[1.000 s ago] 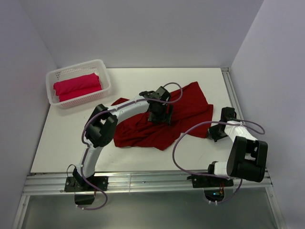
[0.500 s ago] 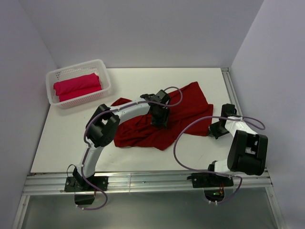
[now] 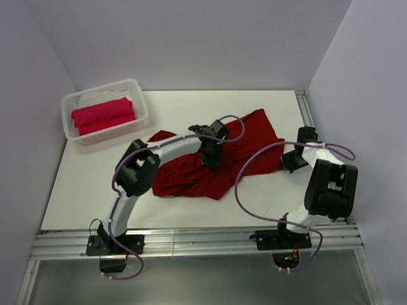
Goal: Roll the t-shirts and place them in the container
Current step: Flatten the tshirt
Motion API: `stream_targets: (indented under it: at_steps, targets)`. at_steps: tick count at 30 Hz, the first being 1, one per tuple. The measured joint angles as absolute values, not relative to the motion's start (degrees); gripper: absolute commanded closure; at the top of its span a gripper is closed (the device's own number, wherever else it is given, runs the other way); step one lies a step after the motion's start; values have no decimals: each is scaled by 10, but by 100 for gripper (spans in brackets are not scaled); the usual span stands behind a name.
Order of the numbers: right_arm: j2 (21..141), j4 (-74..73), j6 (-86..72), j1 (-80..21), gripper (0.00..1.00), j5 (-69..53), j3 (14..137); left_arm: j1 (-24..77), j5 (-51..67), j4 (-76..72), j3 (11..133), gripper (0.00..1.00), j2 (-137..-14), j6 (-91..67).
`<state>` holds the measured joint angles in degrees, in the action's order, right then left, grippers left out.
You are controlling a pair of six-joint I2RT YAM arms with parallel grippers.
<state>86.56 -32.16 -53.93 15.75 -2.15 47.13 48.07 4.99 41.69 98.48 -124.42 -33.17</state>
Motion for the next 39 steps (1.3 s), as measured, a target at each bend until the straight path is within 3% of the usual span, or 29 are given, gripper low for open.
stream_targets:
  at_steps: [8,12,16,20,22,23,25,31,39]
  targets:
    - [978,-322,-563,163,100,-22,603,427,20,425,998,100,-1183,-307]
    - [998,-321,-564,165,100,-22,639,442,9,382,857,100,-1012,-321]
    - [1010,-322,-564,169,100,-24,645,519,15,357,713,96,-821,-360]
    - [1026,-323,-563,169,100,-24,646,605,52,333,637,89,-731,-393]
    - [1035,-326,-562,169,100,-23,651,635,70,324,627,65,-733,-401]
    - [1038,-328,-561,169,100,-23,655,653,77,323,627,46,-741,-403]
    - [1044,-328,-559,169,100,-23,662,693,79,320,626,35,-762,-416]
    - [1044,-328,-553,170,100,-23,663,783,61,305,567,24,-764,-474]
    - [1044,-328,-546,170,100,-21,663,722,-47,369,543,18,-683,-573]
